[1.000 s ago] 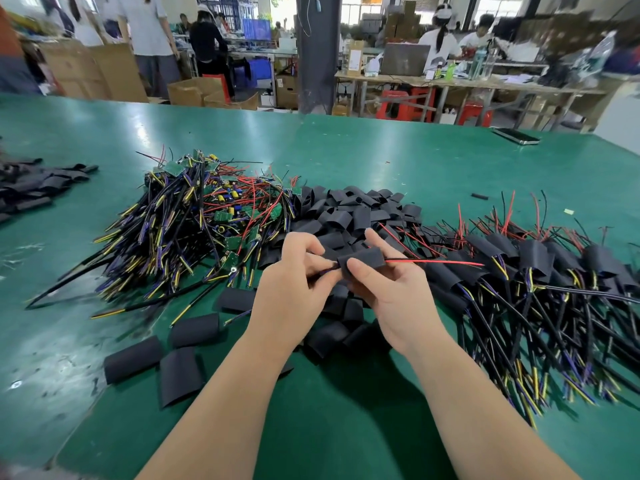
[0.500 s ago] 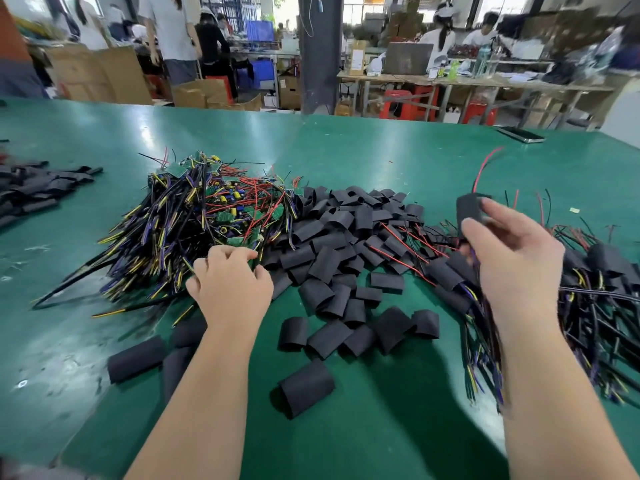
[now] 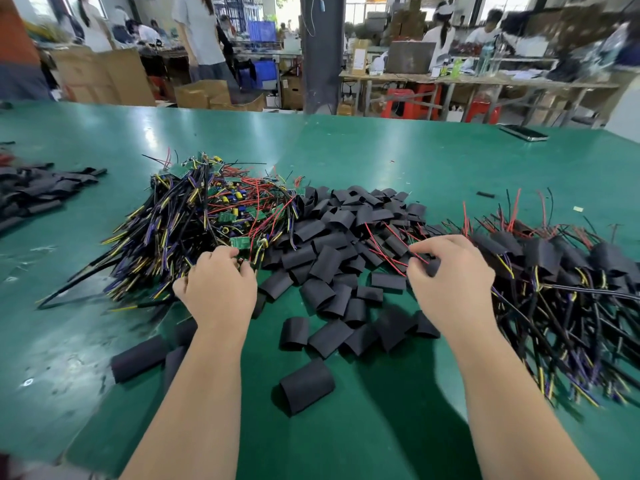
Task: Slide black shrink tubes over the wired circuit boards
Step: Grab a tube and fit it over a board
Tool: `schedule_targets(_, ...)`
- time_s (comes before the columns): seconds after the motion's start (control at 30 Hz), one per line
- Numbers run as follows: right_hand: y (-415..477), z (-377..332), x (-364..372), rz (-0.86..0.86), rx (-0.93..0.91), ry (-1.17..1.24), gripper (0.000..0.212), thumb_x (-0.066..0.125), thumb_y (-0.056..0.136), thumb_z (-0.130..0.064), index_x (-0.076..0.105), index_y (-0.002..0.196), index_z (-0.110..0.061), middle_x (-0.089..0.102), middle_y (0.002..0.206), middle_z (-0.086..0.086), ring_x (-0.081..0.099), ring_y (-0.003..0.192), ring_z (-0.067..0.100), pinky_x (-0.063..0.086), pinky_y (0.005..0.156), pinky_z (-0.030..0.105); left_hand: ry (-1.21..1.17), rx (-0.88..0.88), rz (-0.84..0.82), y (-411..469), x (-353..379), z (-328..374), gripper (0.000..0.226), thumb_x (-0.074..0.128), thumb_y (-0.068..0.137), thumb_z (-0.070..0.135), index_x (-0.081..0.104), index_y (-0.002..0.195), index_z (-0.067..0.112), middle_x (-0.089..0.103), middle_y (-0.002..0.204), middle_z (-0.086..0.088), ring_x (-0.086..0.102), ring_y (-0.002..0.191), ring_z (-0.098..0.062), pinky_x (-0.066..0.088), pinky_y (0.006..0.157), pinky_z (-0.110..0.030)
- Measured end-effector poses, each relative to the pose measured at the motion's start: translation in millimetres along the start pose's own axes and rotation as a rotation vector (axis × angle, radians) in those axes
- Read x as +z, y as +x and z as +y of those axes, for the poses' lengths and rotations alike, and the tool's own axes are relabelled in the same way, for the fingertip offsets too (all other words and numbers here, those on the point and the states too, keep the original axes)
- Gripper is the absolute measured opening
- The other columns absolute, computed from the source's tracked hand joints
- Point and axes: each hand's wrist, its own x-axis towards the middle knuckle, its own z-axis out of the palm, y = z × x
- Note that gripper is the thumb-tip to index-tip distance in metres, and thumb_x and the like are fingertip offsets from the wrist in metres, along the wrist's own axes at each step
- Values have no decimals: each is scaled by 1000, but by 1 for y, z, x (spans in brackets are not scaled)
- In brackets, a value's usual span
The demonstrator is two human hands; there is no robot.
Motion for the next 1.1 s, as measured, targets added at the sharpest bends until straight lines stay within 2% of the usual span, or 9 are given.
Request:
schedule_targets(0.1, -3, -2, 7, -4, -60, 41, 17, 60, 86, -11, 72, 97, -18, 63, 106, 1, 56, 103, 23, 41, 96, 43, -20, 17, 13, -1, 0, 0, 23, 56, 94, 28, 62, 116, 25, 61, 115, -2, 58, 98, -27, 26, 98, -42)
schedule_targets(0.2, -6, -4, 12, -19, -114, 115, 14, 61, 85, -7, 72, 92, -13, 66, 92, -1, 59, 82, 16, 40, 76, 10, -160, 36, 63, -2, -1, 2, 20, 57, 94, 20, 59, 114, 22, 55, 120, -7, 55, 99, -28, 26, 98, -44)
schedule_targets(0.27, -8, -5, 17, -64, -111, 161, 14, 61, 85, -7, 72, 91, -14, 67, 82, -4, 58, 70, 10, 38, 68, 6, -289, 121, 140, -4, -3, 8, 20, 55, 95, 14, 53, 115, 17, 57, 116, -8, 54, 99, -28, 29, 91, -42)
schedule_targets(0.4, -14, -8, 34, -197, -250, 120, 20, 63, 87, -18, 69, 106, -20, 66, 92, -4, 57, 82, 13, 44, 86, 26, -479, 352, 158, -11, -9, 18, 20, 53, 95, 9, 52, 114, 15, 66, 91, 0, 63, 77, -27, 42, 87, -43)
schedule_targets(0.6, -32, -15, 67, -431, -487, -283, 39, 38, 95, -58, 38, 135, -57, 39, 141, -6, 32, 122, 22, 14, 100, 38, -516, 579, 33, -15, -8, 22, 36, 60, 92, 9, 59, 125, 21, 66, 79, 7, 58, 68, -20, 41, 68, -28)
schedule_targets(0.73, -27, -18, 68, -338, -505, -293, 27, 52, 92, -50, 60, 115, -39, 54, 121, -13, 40, 115, 17, 11, 94, 34, -560, 491, -15, -15, -3, 22, 57, 65, 90, 13, 43, 143, 12, 69, 86, 2, 56, 74, -15, 38, 74, -21)
schedule_targets(0.93, -25, -21, 60, -390, -395, 9, 34, 62, 86, -11, 54, 117, -22, 60, 106, -4, 51, 102, 19, 36, 91, 34, -506, 501, 7, -15, -3, 21, 18, 63, 91, 19, 63, 109, 15, 62, 89, 13, 61, 82, -16, 41, 72, -22)
schedule_targets(1.03, -26, -22, 59, -355, -400, 78, 15, 59, 78, -7, 48, 80, -17, 52, 81, 0, 48, 79, 22, 38, 71, 34, -565, 508, -29, -16, -3, 21, 15, 60, 93, 23, 56, 107, 21, 60, 87, 17, 59, 77, -10, 42, 70, -24)
schedule_targets(1.1, -26, -20, 59, -315, -349, 162, 32, 58, 74, -6, 30, 64, -18, 37, 63, -1, 34, 62, 18, 29, 58, 35, -605, 517, -62, -18, -3, 20, 16, 59, 94, 25, 51, 107, 25, 60, 85, 19, 59, 73, -4, 43, 66, -18)
